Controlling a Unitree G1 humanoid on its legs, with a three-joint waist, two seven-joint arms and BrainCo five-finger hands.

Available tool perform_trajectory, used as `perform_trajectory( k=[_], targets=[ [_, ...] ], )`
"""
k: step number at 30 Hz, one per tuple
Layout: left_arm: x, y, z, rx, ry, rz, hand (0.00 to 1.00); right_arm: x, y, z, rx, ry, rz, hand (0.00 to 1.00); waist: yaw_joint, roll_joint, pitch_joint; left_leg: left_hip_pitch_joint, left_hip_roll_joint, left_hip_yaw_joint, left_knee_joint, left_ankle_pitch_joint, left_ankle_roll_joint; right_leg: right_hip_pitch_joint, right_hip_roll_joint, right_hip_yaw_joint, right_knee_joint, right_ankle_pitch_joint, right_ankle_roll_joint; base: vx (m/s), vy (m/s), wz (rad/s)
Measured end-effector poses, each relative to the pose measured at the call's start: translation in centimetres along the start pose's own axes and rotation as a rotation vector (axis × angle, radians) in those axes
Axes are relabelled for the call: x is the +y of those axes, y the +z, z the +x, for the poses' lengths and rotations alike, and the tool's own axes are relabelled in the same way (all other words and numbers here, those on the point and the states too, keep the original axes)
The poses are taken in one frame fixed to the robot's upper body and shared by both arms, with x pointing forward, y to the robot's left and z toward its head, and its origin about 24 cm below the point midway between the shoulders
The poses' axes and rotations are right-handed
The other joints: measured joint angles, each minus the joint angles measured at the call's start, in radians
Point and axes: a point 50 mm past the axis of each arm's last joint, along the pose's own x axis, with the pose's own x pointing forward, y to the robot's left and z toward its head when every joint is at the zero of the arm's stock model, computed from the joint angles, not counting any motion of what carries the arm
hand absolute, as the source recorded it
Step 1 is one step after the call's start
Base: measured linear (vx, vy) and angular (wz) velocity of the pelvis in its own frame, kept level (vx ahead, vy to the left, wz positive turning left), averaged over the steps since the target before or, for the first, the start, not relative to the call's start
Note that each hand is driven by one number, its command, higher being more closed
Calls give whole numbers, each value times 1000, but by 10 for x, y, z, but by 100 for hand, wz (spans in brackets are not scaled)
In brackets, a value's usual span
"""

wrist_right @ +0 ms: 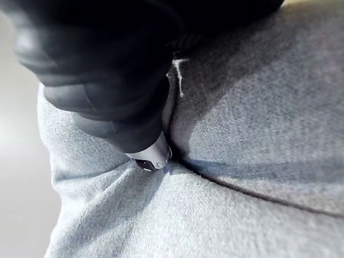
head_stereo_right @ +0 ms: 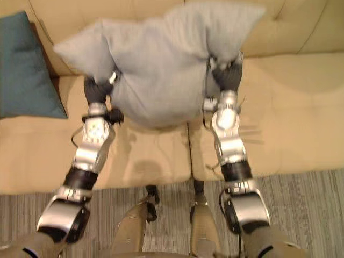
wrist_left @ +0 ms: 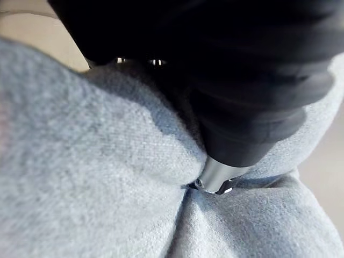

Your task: Pick up cushions and gather them together orderly.

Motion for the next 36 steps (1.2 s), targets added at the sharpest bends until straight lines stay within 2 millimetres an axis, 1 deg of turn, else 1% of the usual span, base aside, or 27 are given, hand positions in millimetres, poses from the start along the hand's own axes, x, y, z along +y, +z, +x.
perform_trajectory(
  k=[1, 2, 3, 5, 6, 7, 10, 12, 14, 17, 21, 22, 23, 25, 27, 28, 29, 31, 32, 33, 34, 35, 36],
  targets=[
    [-2, 10, 12, -32, 19, 1, 100, 4, 10, 12, -30, -18, 11, 100, 1, 0, 23, -15, 1, -2, -2, 9, 0, -16, 2, 0, 1, 7, 0, -129, -33, 1],
    [-3, 20, 25, -58, 47, 2, 100, 7, 20, 24, -55, -38, 14, 100, 1, 1, 33, -41, 2, -3, -12, 25, 1, -47, 5, 1, 2, 16, 2, -124, -33, 0],
    [-3, 24, 30, -68, 58, 1, 100, 8, 23, 28, -63, -44, 16, 100, 2, 1, 34, -51, 1, -3, -20, 33, 1, -61, 5, 1, 2, 19, 1, -102, -33, 1],
    [-6, 38, 47, -92, 89, -1, 100, 10, 35, 42, -81, -84, 31, 100, 6, 1, 39, -90, -1, -5, -62, 72, 0, -119, 9, -2, 5, 31, -3, -84, -28, 4],
    [-7, 42, 51, -102, 91, 1, 100, 11, 37, 46, -85, -92, 33, 100, 7, 0, 49, -93, -2, -5, -71, 80, 1, -128, 10, -3, 7, 33, -3, -74, -23, 3],
    [-9, 49, 57, -120, 94, 4, 0, 12, 44, 52, -95, -106, 41, 0, 7, 1, 64, -103, -2, -6, -79, 88, 0, -142, 11, -3, 14, 33, -4, -71, -22, 2],
    [-11, 80, 77, -193, 124, -9, 0, 11, 69, 70, -155, -161, 68, 0, 7, 0, 81, -186, -4, -11, -104, 122, 1, -241, 13, -7, 26, 45, -3, -67, -25, 4],
    [-11, 94, 86, -214, 141, -28, 0, 7, 76, 81, -148, -207, 75, 0, 3, 1, 107, -223, -1, -16, -101, 128, 2, -277, 11, -15, 36, 47, -3, -45, -13, 6],
    [-14, 100, 87, -230, 135, -41, 0, 4, 77, 82, -151, -227, 83, 0, 3, 1, 107, -248, 1, -18, -99, 129, 2, -302, 14, -17, 41, 47, -3, -8, -1, 2],
    [-13, 107, 89, -246, 142, -64, 0, 1, 93, 83, -212, -230, 115, 0, 10, 2, 107, -255, 6, -13, -99, 128, 2, -328, 15, -9, 73, 45, -4, 17, 2, -5],
    [-14, 109, 89, -254, 137, -68, 0, -5, 104, 83, -253, -243, 138, 0, 11, 2, 107, -257, 6, -12, -99, 128, 1, -343, 11, -8, 103, 27, -10, 0, 0, 0],
    [-9, 112, 89, -262, 149, -84, 0, -9, 110, 83, -275, -252, 150, 0, 13, 2, 107, -262, 6, -10, -97, 128, 1, -352, 9, -8, 116, 20, -10, -19, 27, 5],
    [-3, 113, 91, -266, 159, -94, 0, -16, 109, 85, -276, -261, 152, 0, 13, 2, 107, -264, 10, -7, -92, 128, 1, -354, 8, -11, 124, 11, -8, -26, 19, 5],
    [4, 116, 92, -276, 166, -92, 0, -26, 109, 85, -279, -268, 160, 0, 16, 2, 107, -265, 14, -5, -88, 127, 0, -354, 8, -13, 129, 8, -7, -29, 6, 3],
    [26, 117, 93, -284, 200, -102, 0, -44, 108, 84, -281, -280, 193, 0, 20, 2, 107, -264, 19, -6, -81, 127, 0, -354, 9, -20, 142, 4, -11, -40, -2, 3],
    [39, 116, 93, -282, 224, -121, 0, -57, 107, 82, -282, -287, 203, 0, 22, 2, 107, -263, 22, -7, -77, 126, -1, -350, 11, -23, 142, 4, -12, -40, -7, 3],
    [46, 115, 92, -283, 236, -124, 0, -63, 106, 81, -284, -294, 197, 0, 23, 2, 107, -262, 23, -7, -73, 125, -2, -347, 12, -24, 142, 4, -12, -39, -10, 1],
    [70, 100, 81, -260, 274, -157, 0, -86, 92, 69, -262, -312, 210, 0, 32, 1, 107, -246, 32, -6, -58, 120, -8, -323, 16, -27, 142, 4, -12, -16, -8, 0],
    [76, 93, 76, -249, 280, -164, 0, -91, 86, 63, -249, -311, 213, 0, 34, 1, 107, -238, 35, -6, -55, 118, -9, -313, 18, -28, 142, 4, -12, -24, -37, -1],
    [85, 78, 64, -225, 279, -157, 0, -98, 73, 50, -221, -299, 205, 0, 36, 0, 106, -219, 41, -6, -46, 109, -11, -291, 23, -30, 141, 0, -15, -8, -51, 0],
    [95, 60, 46, -190, 273, -132, 0, -103, 58, 34, -188, -274, 173, 0, 38, -1, 106, -199, 45, -7, -35, 98, -13, -264, 25, -33, 141, -9, -18, -4, -59, -1],
    [100, 50, 36, -169, 271, -117, 0, -106, 50, 24, -169, -262, 154, 0, 40, -1, 106, -190, 49, -6, -24, 87, -13, -249, 26, -35, 141, -15, -19, 4, -57, -1],
    [106, 33, 19, -125, 259, -91, 0, -110, 38, 10, -133, -236, 122, 0, 41, -1, 105, -176, 53, -6, -9, 72, -18, -227, 27, -41, 141, -22, -20, 29, -80, 3]
  ],
)
